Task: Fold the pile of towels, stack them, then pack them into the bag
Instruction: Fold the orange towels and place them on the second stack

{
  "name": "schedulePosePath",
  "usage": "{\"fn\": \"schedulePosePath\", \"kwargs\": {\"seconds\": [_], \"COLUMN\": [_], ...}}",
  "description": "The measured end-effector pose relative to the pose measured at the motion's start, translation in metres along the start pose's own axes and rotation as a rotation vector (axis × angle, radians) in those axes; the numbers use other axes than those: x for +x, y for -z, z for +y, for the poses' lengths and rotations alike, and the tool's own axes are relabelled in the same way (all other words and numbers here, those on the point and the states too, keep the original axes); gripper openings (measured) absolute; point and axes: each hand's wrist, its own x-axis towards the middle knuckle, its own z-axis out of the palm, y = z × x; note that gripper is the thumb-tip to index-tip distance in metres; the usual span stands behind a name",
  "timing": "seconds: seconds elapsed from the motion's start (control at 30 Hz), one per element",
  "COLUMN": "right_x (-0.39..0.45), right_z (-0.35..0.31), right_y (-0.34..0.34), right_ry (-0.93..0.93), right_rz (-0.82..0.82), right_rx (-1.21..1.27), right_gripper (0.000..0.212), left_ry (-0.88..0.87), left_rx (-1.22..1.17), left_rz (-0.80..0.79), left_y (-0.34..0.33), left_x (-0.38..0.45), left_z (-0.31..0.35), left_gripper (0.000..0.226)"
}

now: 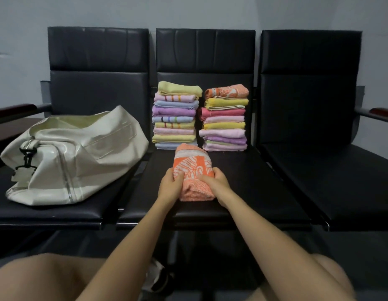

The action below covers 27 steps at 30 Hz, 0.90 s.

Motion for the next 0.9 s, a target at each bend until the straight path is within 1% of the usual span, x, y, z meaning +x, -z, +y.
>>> {"fn": "schedulePosePath", "kwargs": {"seconds": [0.1,0.17,0.2,0.23,0.27,0.3,0.33,0.43,0.47,0.57,0.6,0.67,0.73,0.77,0.83,0.9], "right_x": [0.000,-0.002,-0.002,-0.001,0.000,0.003,0.005,0.010,0.011,0.013,0.015,0.021,0.029,0.034,0.044,0.054], "right_z": [-0.001,-0.005,-0.008,-0.013,-0.019,-0.027,-0.035,-0.068,-0.081,-0.116,-0.124,-0.134,-0.135,-0.134,-0.130,-0.129], "right_y": [0.000,0.003,0.006,0.009,0.012,0.016,0.019,0.031,0.037,0.061,0.070,0.084,0.093,0.096,0.100,0.102], "right_ry": [-0.012,-0.028,-0.032,-0.027,-0.012,0.011,0.039,0.110,0.127,0.129,0.123,0.125,0.102,0.065,-0.030,-0.096], "right_rz": [-0.015,-0.026,-0.028,-0.030,-0.038,-0.052,-0.068,-0.112,-0.142,-0.251,-0.272,-0.227,-0.105,-0.066,-0.097,-0.174], "right_rx": [-0.014,-0.012,-0.008,-0.004,-0.003,-0.007,-0.018,-0.077,-0.094,-0.158,-0.160,-0.055,0.157,0.266,0.416,0.481], "right_gripper": [0.030,0.034,0.036,0.038,0.040,0.040,0.041,0.042,0.042,0.037,0.037,0.038,0.032,0.034,0.041,0.040], "left_ry": [0.032,0.075,0.114,0.146,0.175,0.207,0.247,0.353,0.373,0.401,0.401,0.386,0.365,0.359,0.357,0.370], "left_rx": [-0.031,-0.039,-0.050,-0.092,-0.165,-0.270,-0.389,-0.739,-0.827,-1.098,-1.139,-1.132,-1.094,-1.075,-1.034,-0.992], "left_rz": [-0.009,-0.042,-0.076,-0.123,-0.176,-0.235,-0.298,-0.490,-0.499,-0.405,-0.357,-0.272,-0.169,-0.116,-0.034,0.024], "left_y": [0.001,0.002,0.004,0.006,0.008,0.009,0.009,0.006,0.004,-0.001,-0.005,-0.014,-0.027,-0.033,-0.046,-0.060], "left_x": [0.002,0.005,0.007,0.011,0.015,0.018,0.019,0.016,0.015,0.016,0.020,0.032,0.051,0.064,0.083,0.099], "left_z": [0.002,0.003,0.005,0.009,0.011,0.015,0.022,0.053,0.065,0.106,0.118,0.140,0.156,0.161,0.171,0.176], "left_gripper": [0.027,0.032,0.040,0.054,0.070,0.079,0.081,0.069,0.068,0.068,0.065,0.057,0.052,0.052,0.055,0.056]}}
